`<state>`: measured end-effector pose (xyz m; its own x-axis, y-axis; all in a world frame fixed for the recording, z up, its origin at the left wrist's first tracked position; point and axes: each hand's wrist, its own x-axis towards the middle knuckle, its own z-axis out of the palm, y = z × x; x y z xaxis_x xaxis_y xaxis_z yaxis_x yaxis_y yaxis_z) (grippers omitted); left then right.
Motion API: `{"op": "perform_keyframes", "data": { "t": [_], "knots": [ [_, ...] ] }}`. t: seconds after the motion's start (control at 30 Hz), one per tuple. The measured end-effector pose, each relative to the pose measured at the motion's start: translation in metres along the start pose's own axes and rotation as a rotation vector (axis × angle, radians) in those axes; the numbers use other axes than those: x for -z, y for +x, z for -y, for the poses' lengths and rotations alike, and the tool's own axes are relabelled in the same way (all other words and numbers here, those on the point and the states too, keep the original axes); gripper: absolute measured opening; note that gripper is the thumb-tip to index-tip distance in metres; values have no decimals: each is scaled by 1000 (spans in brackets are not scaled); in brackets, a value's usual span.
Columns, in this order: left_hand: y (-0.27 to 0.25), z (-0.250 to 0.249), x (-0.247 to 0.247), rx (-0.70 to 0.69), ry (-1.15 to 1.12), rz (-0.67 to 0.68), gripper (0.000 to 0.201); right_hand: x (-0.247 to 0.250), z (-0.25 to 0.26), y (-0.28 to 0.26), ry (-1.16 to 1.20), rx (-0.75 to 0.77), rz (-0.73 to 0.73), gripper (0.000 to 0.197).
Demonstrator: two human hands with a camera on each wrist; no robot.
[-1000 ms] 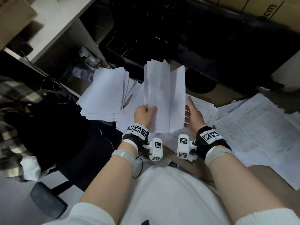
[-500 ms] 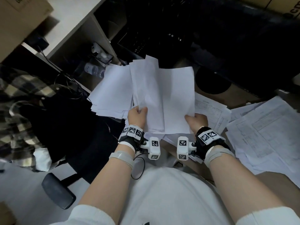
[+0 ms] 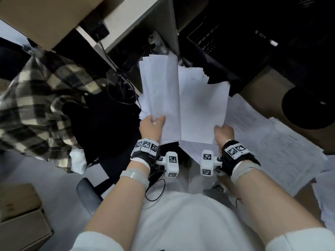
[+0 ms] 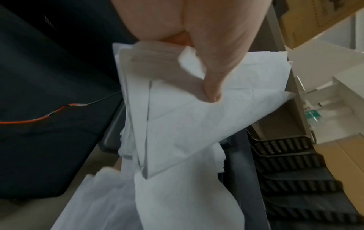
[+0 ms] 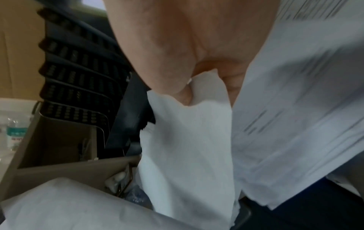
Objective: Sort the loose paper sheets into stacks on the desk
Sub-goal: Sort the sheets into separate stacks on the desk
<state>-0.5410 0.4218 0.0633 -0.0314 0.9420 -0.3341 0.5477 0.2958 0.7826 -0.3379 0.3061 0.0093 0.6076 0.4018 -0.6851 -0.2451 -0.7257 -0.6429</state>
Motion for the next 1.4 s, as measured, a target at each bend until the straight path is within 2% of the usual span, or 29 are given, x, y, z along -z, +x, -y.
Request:
{"op": "perform_keyframes", "data": {
  "t": [0.1, 0.17, 0.27, 0.3, 0.33, 0.4, 0.5, 0.67, 0.8, 0.9, 1.0, 1.07, 1.13, 1.2, 1.23, 1.27, 1.3, 1.37, 1.4],
  "knots": [
    [26, 0, 18, 69, -88, 18, 21, -41, 27, 8, 30, 20, 21, 23],
    [37, -2, 25, 90, -114, 42, 22, -65, 43, 12, 36, 8, 90, 23],
    [50, 3, 29, 108, -79, 54, 23, -90, 42, 35, 24, -20, 107, 55],
    [53, 5, 29, 120, -73, 58, 23, -93, 37, 43, 13, -15, 76, 56],
    [56, 7, 29, 133, -76, 66, 23, -93, 42, 38, -17, -13, 53, 47],
    [59, 11, 27, 150, -82, 86, 26, -88, 54, 26, -102, -10, 19, 8],
    [60, 11, 26, 133, -73, 110, 31, -90, 56, 24, -146, 16, 42, 26],
    [62, 10, 29, 97, -56, 128, 29, -105, 57, 27, -156, 47, 129, 24],
    [63, 13, 32, 110, -46, 108, 24, -114, 56, 31, -133, 57, 155, 9],
    [63, 14, 32, 113, -41, 106, 22, -110, 62, 25, 29, -38, 53, 52],
    [66, 21, 29, 113, -17, 119, 45, -101, 64, 18, 55, 9, 8, 62],
    [64, 19, 23, 93, 27, 135, 58, -98, 63, 14, 36, 75, 80, 60],
    [62, 20, 19, 79, 43, 180, 58, -98, 66, 4, 86, 19, 247, 60],
    [60, 21, 16, 72, 57, 206, 55, -98, 69, -2, 97, -59, 370, 73],
    [60, 22, 15, 67, 57, 216, 54, -97, 69, -2, 77, -74, 379, 84],
    [61, 23, 14, 62, 59, 223, 54, -96, 69, -2, 56, -70, 370, 87],
    [62, 24, 15, 55, 65, 230, 54, -95, 64, 2, 50, -65, 356, 76],
    [65, 27, 17, 44, 75, 238, 53, -95, 54, 7, 53, -33, 273, 28],
    [67, 29, 18, 41, 73, 235, 52, -94, 50, 7, 11, -7, 202, 13]
  ]
}}
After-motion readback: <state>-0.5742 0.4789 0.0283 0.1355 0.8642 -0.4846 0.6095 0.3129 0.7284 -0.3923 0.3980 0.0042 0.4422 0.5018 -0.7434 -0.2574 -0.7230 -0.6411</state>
